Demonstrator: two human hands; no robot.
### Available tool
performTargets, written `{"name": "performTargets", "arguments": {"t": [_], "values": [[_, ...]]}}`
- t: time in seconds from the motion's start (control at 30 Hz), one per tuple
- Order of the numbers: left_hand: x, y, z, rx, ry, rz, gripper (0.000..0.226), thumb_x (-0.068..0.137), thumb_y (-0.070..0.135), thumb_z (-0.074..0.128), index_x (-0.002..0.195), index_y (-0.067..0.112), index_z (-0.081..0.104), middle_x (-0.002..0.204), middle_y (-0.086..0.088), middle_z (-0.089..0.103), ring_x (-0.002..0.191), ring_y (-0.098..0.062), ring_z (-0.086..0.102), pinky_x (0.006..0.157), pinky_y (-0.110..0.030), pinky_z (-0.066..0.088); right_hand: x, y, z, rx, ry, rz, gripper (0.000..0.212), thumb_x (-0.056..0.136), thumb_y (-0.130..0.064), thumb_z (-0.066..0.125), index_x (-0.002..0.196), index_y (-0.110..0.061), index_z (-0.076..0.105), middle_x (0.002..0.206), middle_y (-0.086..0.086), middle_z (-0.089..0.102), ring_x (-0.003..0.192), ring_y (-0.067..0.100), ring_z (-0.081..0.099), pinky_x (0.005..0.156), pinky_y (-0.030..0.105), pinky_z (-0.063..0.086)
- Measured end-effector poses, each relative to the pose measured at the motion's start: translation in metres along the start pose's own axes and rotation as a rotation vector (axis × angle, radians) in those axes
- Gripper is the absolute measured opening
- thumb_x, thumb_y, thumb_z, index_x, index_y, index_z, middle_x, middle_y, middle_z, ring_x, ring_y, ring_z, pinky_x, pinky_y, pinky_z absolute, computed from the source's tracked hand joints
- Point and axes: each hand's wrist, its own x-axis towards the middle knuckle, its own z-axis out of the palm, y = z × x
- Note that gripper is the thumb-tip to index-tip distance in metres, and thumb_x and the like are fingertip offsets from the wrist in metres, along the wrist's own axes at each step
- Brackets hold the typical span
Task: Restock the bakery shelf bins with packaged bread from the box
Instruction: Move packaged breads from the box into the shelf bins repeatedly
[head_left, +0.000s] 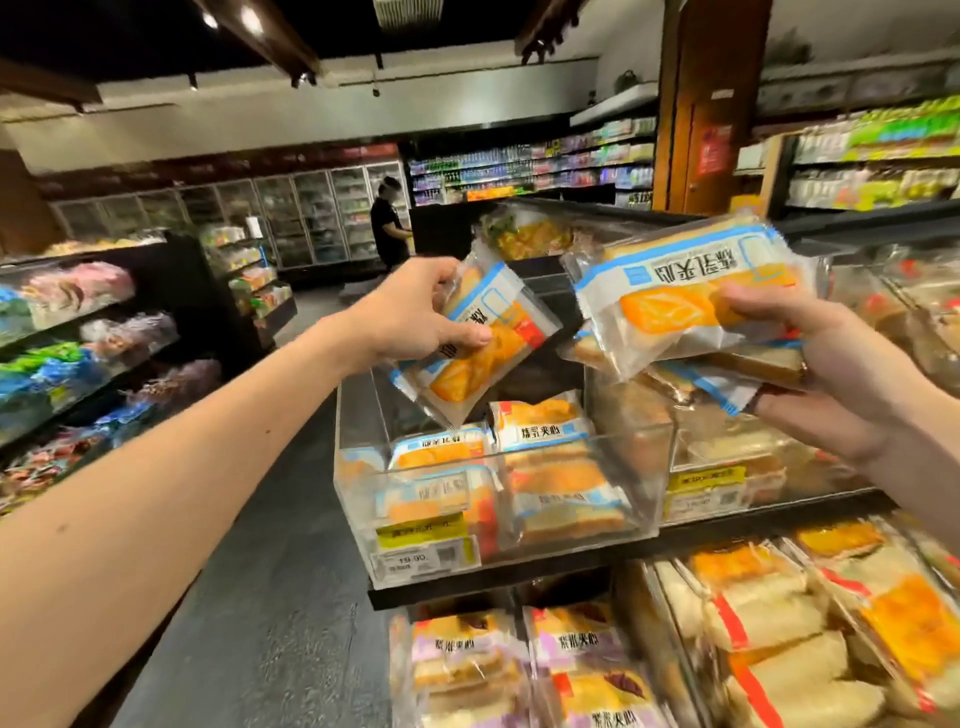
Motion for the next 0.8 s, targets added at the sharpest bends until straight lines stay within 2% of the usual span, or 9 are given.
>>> {"name": "performTargets", "arguments": {"t": [0.07, 0.13, 0.23, 0.3, 0.4, 0.53, 0.6, 0.67, 0.8], "values": [[0.017, -0.017, 0.007, 0.269, -0.086, 0.041, 0.036, 0.077, 0.026, 0.085, 0.102, 0.013, 0.063, 0.082, 0.003, 0.065, 0.077, -0.018, 0.062, 0.066, -0.025, 0.048, 0.002, 0.002, 0.004, -0.033, 0.051, -0.026, 0.048, 0.067, -0.026, 0.072, 0.114, -0.018, 0.071, 0.105, 0.001, 0.077, 0.097, 0.019, 0.074, 0.082, 0.040, 0.060], [0.030, -0.026, 0.020, 0.472, -0.158, 0.116, 0.033, 0.078, 0.029, 0.084, 0.095, 0.014, 0.059, 0.072, 0.007, 0.050, 0.069, -0.015, 0.048, 0.056, -0.026, 0.032, 0.005, 0.005, 0.008, -0.011, 0.093, -0.042, 0.048, 0.069, -0.025, 0.071, 0.116, -0.017, 0.071, 0.108, 0.003, 0.076, 0.098, 0.020, 0.074, 0.080, 0.039, 0.061], [0.054, -0.037, 0.047, 0.459, -0.341, 0.150, 0.033, 0.078, 0.028, 0.084, 0.078, 0.021, 0.052, 0.066, 0.009, 0.046, 0.064, -0.014, 0.046, 0.053, -0.026, 0.031, 0.008, 0.005, 0.015, 0.009, 0.129, -0.049, 0.056, 0.071, -0.025, 0.070, 0.126, -0.012, 0.067, 0.112, 0.006, 0.075, 0.099, 0.022, 0.073, 0.080, 0.040, 0.061], [0.068, -0.038, 0.072, 0.343, -0.509, 0.140, 0.037, 0.079, 0.028, 0.084, 0.073, 0.018, 0.049, 0.066, 0.006, 0.046, 0.063, -0.013, 0.043, 0.053, -0.024, 0.037, 0.008, 0.005, 0.016, -0.003, 0.145, -0.036, 0.050, 0.072, -0.025, 0.069, 0.120, -0.012, 0.070, 0.110, 0.007, 0.075, 0.096, 0.022, 0.074, 0.079, 0.039, 0.062], [0.076, -0.033, 0.112, 0.294, -0.702, 0.098, 0.039, 0.079, 0.037, 0.083, 0.093, 0.010, 0.059, 0.082, 0.003, 0.057, 0.073, -0.014, 0.050, 0.072, -0.031, 0.049, 0.001, 0.004, 0.016, -0.003, 0.148, -0.005, 0.030, 0.074, -0.024, 0.067, 0.100, -0.013, 0.077, 0.101, 0.007, 0.077, 0.084, 0.021, 0.076, 0.067, 0.035, 0.062], [0.077, -0.041, 0.149, 0.272, -0.794, 0.007, 0.035, 0.081, 0.027, 0.082, 0.094, 0.013, 0.053, 0.097, -0.007, 0.066, 0.090, -0.024, 0.061, 0.092, -0.046, 0.054, -0.004, 0.001, 0.011, -0.051, 0.166, 0.029, 0.032, 0.083, -0.024, 0.065, 0.112, -0.013, 0.070, 0.098, 0.005, 0.078, 0.082, 0.019, 0.076, 0.062, 0.031, 0.061], [0.076, -0.050, 0.156, 0.504, -0.791, 0.077, 0.038, 0.084, 0.024, 0.074, 0.115, 0.011, 0.056, 0.116, -0.013, 0.067, 0.108, -0.029, 0.064, 0.093, -0.036, 0.051, -0.005, 0.001, 0.009, -0.077, 0.160, 0.042, 0.036, 0.083, -0.026, 0.065, 0.116, -0.014, 0.070, 0.101, 0.005, 0.077, 0.084, 0.019, 0.076, 0.063, 0.031, 0.062], [0.071, -0.055, 0.159, 0.707, -0.694, 0.178, 0.045, 0.094, 0.015, 0.058, 0.138, 0.017, 0.050, 0.130, -0.013, 0.060, 0.121, -0.029, 0.056, 0.092, -0.029, 0.044, -0.004, 0.004, 0.007, -0.094, 0.143, 0.049, 0.040, 0.082, -0.026, 0.066, 0.120, -0.013, 0.068, 0.106, 0.007, 0.076, 0.090, 0.021, 0.075, 0.070, 0.033, 0.062], [0.063, -0.058, 0.156, 0.769, -0.621, 0.171, 0.041, 0.099, 0.018, 0.055, 0.140, 0.021, 0.051, 0.140, -0.009, 0.052, 0.128, -0.027, 0.050, 0.097, -0.030, 0.040, 0.000, 0.013, 0.008, -0.077, 0.128, 0.067, 0.036, 0.084, -0.024, 0.066, 0.118, -0.013, 0.068, 0.107, 0.008, 0.076, 0.092, 0.022, 0.075, 0.075, 0.035, 0.062]]}}
